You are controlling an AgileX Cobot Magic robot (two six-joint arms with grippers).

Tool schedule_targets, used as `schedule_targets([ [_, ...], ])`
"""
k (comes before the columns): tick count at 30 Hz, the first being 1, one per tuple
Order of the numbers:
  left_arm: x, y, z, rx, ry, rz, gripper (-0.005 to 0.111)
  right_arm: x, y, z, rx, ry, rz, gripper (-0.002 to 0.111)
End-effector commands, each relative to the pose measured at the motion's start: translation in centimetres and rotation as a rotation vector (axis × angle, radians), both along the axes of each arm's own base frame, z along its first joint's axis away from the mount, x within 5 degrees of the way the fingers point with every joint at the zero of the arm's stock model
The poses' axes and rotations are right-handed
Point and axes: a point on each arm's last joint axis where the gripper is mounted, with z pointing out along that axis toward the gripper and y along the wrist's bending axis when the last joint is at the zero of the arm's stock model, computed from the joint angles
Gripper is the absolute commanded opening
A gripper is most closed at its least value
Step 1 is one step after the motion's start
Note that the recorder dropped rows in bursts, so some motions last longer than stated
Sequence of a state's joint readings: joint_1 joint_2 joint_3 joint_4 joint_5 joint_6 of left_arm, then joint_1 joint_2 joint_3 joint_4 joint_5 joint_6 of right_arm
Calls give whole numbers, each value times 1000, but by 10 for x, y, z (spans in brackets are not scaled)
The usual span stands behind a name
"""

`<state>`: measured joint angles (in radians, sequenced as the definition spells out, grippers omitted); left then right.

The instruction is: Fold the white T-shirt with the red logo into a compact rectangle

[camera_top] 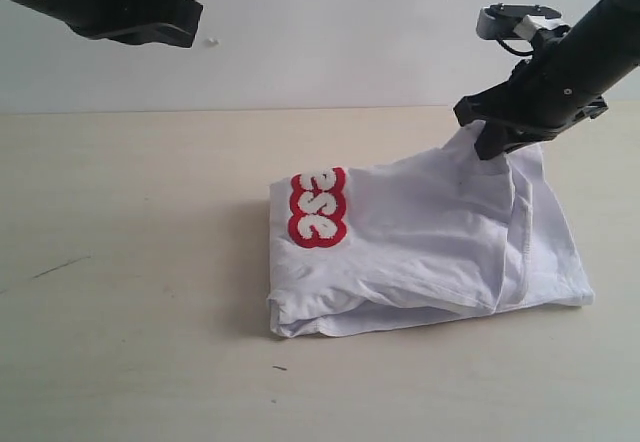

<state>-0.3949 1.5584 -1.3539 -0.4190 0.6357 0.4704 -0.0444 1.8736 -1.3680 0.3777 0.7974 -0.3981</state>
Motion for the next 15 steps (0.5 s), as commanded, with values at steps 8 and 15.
schedule_targets([
  [8,-1,2,4,-7,-14,7,0,1,1,18,5,-33,4,28],
  [15,-1,2,4,-7,-13,7,0,0,4,18,47,-20,-7,51],
])
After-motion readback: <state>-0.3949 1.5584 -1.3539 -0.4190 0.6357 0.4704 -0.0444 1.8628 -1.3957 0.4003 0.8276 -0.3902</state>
